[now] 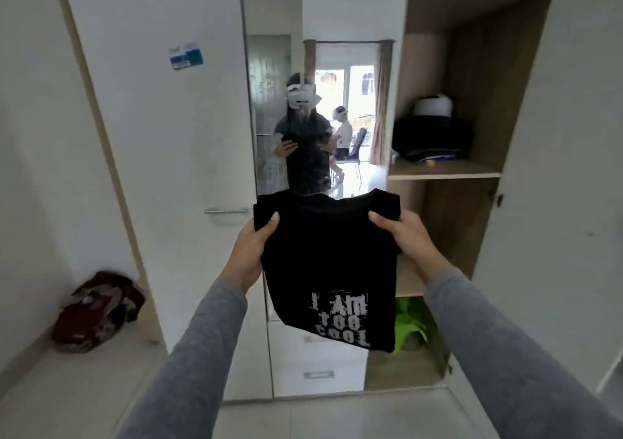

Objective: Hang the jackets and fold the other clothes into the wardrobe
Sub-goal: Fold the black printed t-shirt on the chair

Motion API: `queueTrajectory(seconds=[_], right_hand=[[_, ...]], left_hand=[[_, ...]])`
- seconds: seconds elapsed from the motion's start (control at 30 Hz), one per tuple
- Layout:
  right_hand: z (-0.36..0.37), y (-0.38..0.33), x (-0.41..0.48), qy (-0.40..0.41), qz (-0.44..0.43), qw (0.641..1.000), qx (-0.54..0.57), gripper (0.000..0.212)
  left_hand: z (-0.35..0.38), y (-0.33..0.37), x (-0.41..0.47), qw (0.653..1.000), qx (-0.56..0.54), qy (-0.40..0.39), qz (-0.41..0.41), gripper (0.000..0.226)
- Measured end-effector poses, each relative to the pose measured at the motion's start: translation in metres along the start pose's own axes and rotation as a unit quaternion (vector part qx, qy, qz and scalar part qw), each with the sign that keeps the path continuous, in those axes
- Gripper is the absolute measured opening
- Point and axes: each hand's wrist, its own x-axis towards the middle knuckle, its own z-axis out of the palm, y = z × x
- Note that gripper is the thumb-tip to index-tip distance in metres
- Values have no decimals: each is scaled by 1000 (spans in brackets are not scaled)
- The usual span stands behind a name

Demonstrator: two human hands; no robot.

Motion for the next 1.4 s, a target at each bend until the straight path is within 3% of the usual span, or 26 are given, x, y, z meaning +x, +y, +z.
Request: queueTrajectory(seconds=[0.3,0.47,0.7,1.0,1.13,1.2,1.3,1.4], right_hand=[[-190,10,41,243,-48,966,-70,27],[-258,23,75,303,-24,946,-115,26],[-346,58,174,325,7,927,-185,26],[-432,130,273,265,51,894,-358,19],[-456,174,323,123,70,913,-383,28],[-456,199,344,25,89,928,-362,37],[-451,240,377,-59,109,949,-290,32],[-453,273,398,25,128,978,-164,28]], left_hand=[[179,-92,116,993,21,-113,-27,22],[245,-136,165,989,22,-140,-53,21],[314,-218,277,981,6,-171,-89,18],[374,-344,376,987,27,-74,-140,21],[386,-388,410,983,64,43,-169,32],[381,-409,421,976,88,100,-173,31],[375,-435,458,959,150,161,-178,29],[382,-450,510,930,280,129,-200,37]])
